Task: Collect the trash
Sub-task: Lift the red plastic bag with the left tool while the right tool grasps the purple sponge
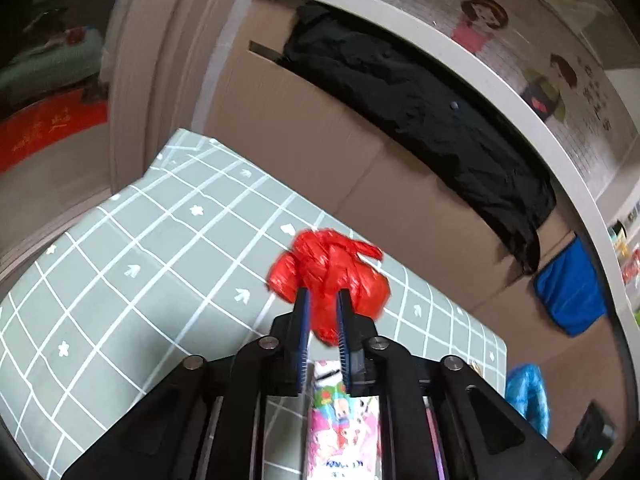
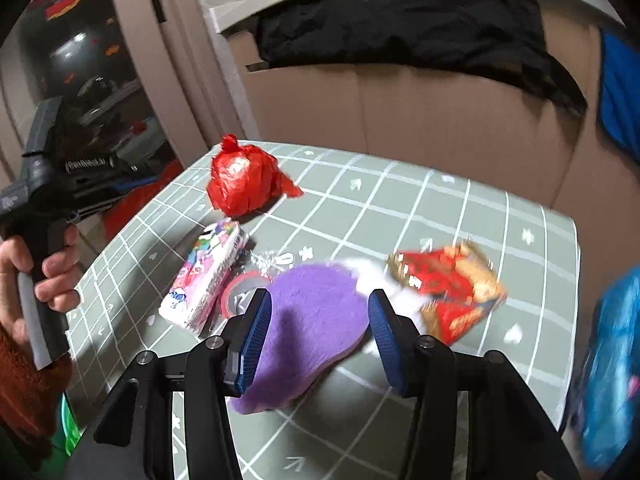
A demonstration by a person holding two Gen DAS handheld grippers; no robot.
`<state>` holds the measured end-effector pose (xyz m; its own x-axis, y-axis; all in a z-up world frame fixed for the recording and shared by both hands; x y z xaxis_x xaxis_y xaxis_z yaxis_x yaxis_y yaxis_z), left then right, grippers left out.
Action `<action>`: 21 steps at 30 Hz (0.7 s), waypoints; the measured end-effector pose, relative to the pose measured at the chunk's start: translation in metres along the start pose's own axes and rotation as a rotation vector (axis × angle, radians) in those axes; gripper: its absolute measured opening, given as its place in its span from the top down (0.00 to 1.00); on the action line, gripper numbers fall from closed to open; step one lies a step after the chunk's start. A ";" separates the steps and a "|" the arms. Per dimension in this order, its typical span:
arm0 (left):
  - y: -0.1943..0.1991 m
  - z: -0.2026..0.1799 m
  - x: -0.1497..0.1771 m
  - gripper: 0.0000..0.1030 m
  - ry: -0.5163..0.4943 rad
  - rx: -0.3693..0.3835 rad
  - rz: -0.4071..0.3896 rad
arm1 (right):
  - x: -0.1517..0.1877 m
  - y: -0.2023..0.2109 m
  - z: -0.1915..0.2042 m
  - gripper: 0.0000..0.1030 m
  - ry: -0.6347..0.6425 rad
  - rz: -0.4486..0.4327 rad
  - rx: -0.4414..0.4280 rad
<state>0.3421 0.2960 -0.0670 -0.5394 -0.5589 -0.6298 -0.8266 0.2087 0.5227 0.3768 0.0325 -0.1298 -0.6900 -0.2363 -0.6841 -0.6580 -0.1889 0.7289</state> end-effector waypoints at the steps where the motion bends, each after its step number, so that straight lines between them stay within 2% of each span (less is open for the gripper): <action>1: 0.001 0.001 -0.001 0.75 -0.002 -0.005 -0.009 | 0.007 -0.001 0.002 0.53 -0.026 0.004 0.011; 3: 0.001 0.004 -0.002 0.57 -0.006 -0.002 -0.020 | 0.015 -0.003 0.005 0.52 -0.061 0.018 0.005; 6: 0.001 0.007 0.000 0.51 -0.004 0.015 -0.020 | 0.022 -0.016 0.014 0.46 -0.104 0.051 0.007; 10: -0.004 0.012 0.009 0.50 -0.035 -0.026 0.039 | 0.019 -0.033 0.020 0.43 -0.169 0.093 -0.074; 13: -0.006 0.012 0.010 0.50 -0.026 -0.007 0.045 | 0.018 -0.040 0.020 0.42 -0.199 0.113 -0.113; 17: -0.013 0.004 -0.002 0.49 0.036 0.044 0.025 | 0.013 -0.048 0.024 0.39 -0.178 0.111 -0.154; 21: -0.030 -0.008 -0.025 0.47 0.063 0.029 -0.027 | 0.011 -0.053 0.026 0.38 -0.172 0.132 -0.199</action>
<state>0.3820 0.2971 -0.0621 -0.5060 -0.6141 -0.6057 -0.8457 0.2151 0.4884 0.3956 0.0645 -0.1766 -0.8178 -0.1099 -0.5649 -0.4988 -0.3541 0.7910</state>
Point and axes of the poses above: each gripper's, at about its wrist camera, not at the fingertips, and y roughly against the way its jaws point, z to its left, x to its underside, the point moved 6 cm from there along -y, roughly the way its jaws point, and after that the axes turned 11 degrees about x, right-handed, at the moved point
